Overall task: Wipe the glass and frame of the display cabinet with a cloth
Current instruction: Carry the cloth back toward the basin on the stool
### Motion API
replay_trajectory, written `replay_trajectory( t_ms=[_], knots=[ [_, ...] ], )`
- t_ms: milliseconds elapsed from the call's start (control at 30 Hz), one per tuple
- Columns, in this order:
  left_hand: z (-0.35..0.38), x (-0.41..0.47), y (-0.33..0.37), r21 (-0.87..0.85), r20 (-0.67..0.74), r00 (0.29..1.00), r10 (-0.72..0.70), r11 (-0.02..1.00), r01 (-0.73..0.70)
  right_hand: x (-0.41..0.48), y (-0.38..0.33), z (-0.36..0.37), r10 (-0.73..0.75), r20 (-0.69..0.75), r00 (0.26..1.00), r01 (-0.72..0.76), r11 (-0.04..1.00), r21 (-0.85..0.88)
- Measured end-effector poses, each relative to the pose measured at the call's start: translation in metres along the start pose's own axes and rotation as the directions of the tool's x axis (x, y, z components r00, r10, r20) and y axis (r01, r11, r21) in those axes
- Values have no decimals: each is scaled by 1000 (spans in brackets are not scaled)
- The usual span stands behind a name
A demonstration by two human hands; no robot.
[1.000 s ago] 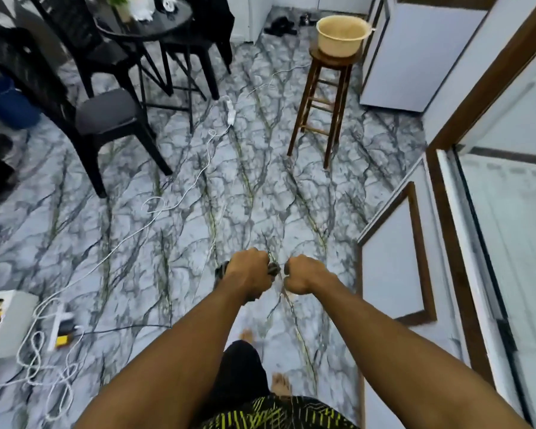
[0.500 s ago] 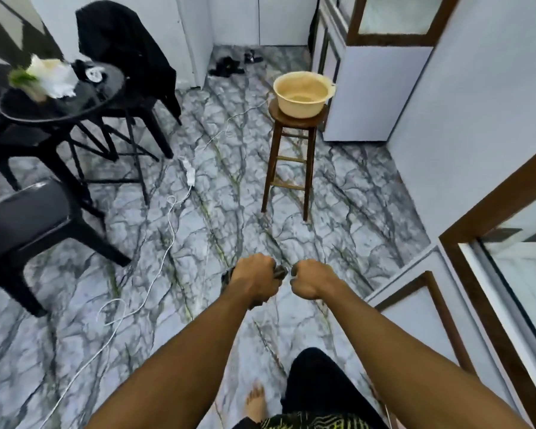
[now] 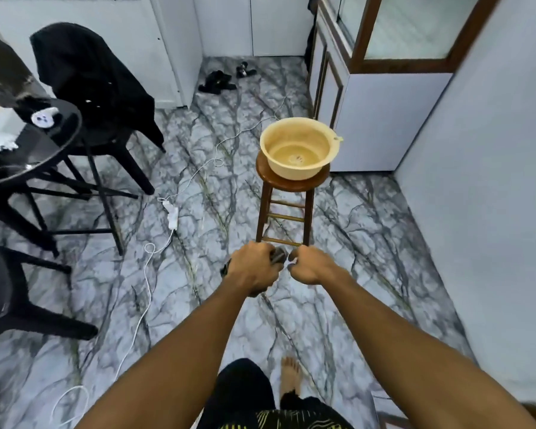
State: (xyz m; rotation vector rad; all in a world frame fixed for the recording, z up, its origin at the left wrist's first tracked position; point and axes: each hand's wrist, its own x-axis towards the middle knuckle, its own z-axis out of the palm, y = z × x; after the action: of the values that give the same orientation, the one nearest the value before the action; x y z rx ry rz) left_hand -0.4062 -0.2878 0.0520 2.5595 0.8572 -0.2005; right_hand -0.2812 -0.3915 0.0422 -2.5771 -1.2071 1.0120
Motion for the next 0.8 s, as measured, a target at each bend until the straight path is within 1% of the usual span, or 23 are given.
replay_trajectory(
  t_ms=[100, 167, 233, 267, 333, 400, 500, 567, 700, 800],
  knots=[
    [-21, 68, 2, -17, 9, 1000, 23, 1000, -23, 54, 2, -36, 34, 16, 999, -36, 993, 114],
    [-33, 115, 1, -34, -1, 999, 49, 998, -49, 94, 6, -58, 55, 9, 998, -56, 961, 272],
    [-43, 159, 0, -69, -26, 996, 80, 994, -82, 129, 6, -80, 103, -49, 993, -68, 883, 464],
    [-48, 179, -1, -91, -32, 995, 97, 991, -99, 144, 5, -92, 124, -81, 989, -62, 844, 532],
    [-56, 217, -3, -153, -25, 989, 143, 978, -145, 171, 3, -113, 173, -142, 975, -40, 759, 649],
    [-63, 250, -6, -253, -28, 987, 156, 954, -158, 197, 4, -129, 245, -185, 952, -35, 685, 728],
    [-74, 286, -10, -456, -61, 993, 97, 882, -114, 227, 7, -150, 323, -207, 923, -25, 590, 807],
    [-75, 304, -15, -540, -103, 994, 45, 837, -94, 243, 11, -160, 356, -212, 910, -26, 560, 828],
    [-70, 328, -20, -544, -177, 984, 22, 831, -116, 262, 20, -168, 377, -222, 899, -28, 556, 831],
    [-69, 343, -18, -482, -215, 976, 21, 867, -125, 270, 27, -170, 407, -284, 868, -17, 597, 802]
  ],
)
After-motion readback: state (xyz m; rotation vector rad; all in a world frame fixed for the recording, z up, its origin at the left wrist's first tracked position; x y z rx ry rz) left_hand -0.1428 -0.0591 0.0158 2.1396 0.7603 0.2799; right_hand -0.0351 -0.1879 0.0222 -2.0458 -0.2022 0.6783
